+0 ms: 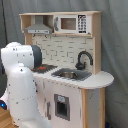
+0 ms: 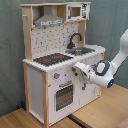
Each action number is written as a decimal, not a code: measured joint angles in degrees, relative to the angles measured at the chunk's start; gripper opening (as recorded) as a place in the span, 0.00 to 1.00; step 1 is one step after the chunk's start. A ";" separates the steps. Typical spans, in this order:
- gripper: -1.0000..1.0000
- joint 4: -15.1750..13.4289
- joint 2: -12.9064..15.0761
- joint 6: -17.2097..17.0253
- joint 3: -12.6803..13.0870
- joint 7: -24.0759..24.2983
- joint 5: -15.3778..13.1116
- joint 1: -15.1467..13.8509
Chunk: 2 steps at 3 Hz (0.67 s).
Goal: Play with the kitchen
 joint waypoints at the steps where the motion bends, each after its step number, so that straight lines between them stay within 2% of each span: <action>1: 1.00 0.29 -0.37 -0.18 0.08 1.17 0.01 0.00; 2: 0.00 0.29 -0.32 -0.22 0.08 1.17 0.02 0.00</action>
